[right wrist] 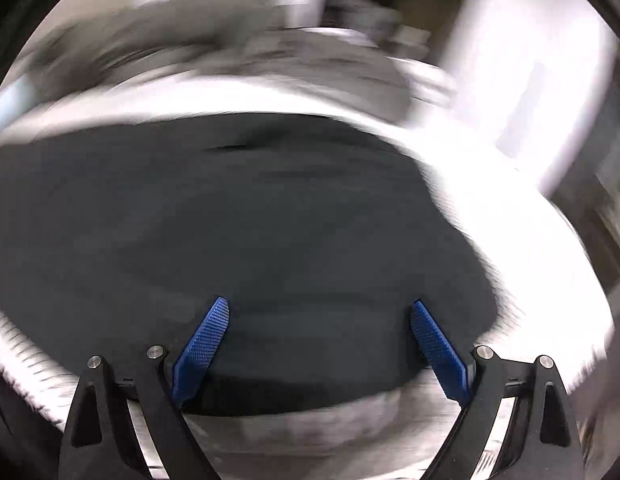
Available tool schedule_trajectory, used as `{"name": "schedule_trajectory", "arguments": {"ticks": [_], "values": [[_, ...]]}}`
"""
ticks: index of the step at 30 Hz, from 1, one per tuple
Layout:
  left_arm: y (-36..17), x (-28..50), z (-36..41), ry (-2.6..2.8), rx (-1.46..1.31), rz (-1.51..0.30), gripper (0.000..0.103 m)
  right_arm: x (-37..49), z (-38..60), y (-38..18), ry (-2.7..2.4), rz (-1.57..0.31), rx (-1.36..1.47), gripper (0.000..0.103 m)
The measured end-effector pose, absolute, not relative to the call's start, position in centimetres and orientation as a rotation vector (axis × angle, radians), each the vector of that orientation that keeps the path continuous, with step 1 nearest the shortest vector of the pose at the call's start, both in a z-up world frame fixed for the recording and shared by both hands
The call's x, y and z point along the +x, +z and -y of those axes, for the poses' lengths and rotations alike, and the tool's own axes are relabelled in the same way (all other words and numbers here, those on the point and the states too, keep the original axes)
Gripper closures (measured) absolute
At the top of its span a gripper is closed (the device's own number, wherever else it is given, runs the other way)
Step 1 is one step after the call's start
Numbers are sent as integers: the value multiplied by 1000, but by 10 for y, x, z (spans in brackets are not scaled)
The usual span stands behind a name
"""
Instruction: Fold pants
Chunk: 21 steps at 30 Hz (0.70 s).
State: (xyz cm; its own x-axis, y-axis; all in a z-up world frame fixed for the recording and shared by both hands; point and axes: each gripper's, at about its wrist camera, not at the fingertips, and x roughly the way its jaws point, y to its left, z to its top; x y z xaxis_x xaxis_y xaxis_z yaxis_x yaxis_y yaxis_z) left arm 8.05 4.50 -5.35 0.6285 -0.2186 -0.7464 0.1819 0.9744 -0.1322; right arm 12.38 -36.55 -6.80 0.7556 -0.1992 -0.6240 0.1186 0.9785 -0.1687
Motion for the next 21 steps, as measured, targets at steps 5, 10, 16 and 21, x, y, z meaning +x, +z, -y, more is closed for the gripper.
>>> {"name": "schedule_trajectory", "arguments": {"ticks": [5,10,16,21], "values": [[-43,81,-41,-175,-39,-861,18,121,366,-48,-202,-684,-97,10],[-33,109,-20,-198,-34,-855,18,133,295,-19,-85,-647,-186,10],[-38,160,15,-350,67,-954,18,184,192,-39,186,-741,-392,10],[-46,170,-37,-304,-34,-978,18,193,249,-55,40,-776,-425,10]]}}
